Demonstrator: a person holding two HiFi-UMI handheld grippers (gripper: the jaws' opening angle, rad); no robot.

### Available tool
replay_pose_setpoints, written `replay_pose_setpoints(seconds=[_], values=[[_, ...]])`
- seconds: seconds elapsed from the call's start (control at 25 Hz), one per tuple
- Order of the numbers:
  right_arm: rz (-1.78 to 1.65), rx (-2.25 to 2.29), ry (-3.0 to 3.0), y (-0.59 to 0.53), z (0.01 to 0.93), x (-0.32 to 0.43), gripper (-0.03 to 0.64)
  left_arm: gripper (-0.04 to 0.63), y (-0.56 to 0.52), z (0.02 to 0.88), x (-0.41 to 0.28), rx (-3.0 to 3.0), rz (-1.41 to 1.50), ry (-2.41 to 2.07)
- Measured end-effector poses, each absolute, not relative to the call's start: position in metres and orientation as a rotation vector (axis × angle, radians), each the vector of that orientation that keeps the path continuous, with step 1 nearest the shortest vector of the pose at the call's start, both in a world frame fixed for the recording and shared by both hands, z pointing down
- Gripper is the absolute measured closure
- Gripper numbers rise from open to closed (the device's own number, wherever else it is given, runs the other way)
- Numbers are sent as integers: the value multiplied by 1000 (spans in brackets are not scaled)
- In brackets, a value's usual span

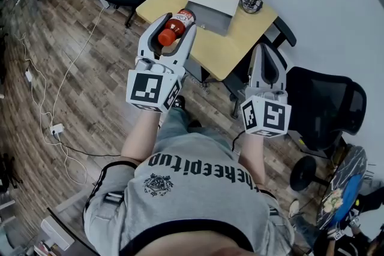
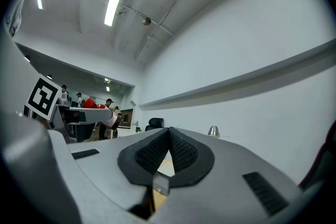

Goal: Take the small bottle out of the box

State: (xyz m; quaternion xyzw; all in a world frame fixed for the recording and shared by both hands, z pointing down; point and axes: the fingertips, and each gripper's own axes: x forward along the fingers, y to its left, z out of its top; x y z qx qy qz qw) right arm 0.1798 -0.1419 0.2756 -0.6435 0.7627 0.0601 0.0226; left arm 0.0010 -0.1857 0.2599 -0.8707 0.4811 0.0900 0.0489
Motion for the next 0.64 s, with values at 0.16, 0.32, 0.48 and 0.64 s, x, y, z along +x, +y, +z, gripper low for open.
replay_pose_setpoints(seconds=[0.16, 0.32, 0.48, 0.64], values=[[182, -1983, 2369, -143, 277, 184, 615, 373, -186, 261, 5, -2657, 276, 1474], [172, -1972, 2369, -146, 278, 187, 615, 373, -188, 261, 9, -2656, 267, 1478], [162, -1973, 2361, -148, 281, 191, 615, 373, -190, 262, 12, -2657, 268, 1480], [155, -1974, 2357, -150, 283, 198, 616, 373, -192, 263, 18, -2655, 268, 1481]])
